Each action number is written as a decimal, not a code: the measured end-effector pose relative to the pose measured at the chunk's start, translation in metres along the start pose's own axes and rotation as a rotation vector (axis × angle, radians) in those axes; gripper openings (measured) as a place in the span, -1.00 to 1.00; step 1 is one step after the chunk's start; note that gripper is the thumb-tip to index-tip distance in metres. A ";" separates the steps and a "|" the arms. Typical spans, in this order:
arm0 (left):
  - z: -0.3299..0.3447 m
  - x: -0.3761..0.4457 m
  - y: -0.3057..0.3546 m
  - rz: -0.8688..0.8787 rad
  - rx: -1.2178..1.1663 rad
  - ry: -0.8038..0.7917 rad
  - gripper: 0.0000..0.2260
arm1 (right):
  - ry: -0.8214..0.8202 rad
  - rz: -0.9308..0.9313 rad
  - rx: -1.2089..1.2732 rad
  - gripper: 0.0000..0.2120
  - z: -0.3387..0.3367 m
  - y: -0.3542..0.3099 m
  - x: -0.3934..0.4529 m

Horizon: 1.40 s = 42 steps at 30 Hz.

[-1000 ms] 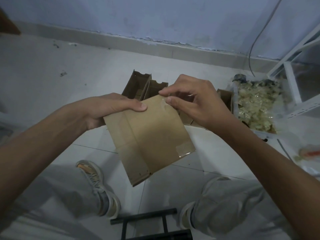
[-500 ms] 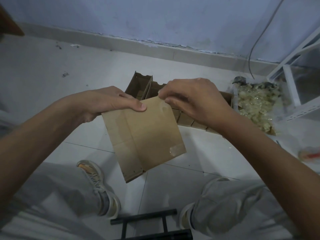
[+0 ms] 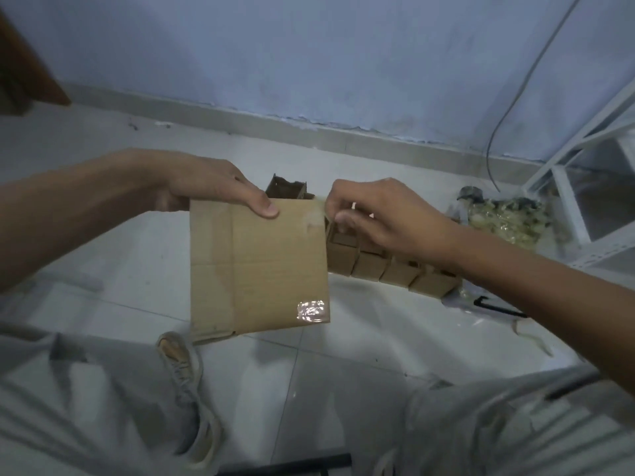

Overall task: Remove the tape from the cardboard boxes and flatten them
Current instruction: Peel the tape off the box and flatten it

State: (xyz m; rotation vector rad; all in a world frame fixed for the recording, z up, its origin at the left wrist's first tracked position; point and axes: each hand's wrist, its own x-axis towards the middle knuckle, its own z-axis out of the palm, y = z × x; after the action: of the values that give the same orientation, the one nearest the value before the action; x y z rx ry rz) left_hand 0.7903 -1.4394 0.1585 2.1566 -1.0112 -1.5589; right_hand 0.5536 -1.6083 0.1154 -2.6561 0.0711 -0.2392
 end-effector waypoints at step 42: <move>0.019 0.020 0.004 0.736 0.628 0.736 -0.17 | 0.315 0.408 0.531 -0.89 -0.021 -0.004 0.009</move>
State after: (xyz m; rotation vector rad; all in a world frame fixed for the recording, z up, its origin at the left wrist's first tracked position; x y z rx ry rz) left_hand 0.7748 -1.4530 0.1403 2.0153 -1.8278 -0.0864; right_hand 0.5590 -1.6151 0.1374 -2.0044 0.5623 -0.4635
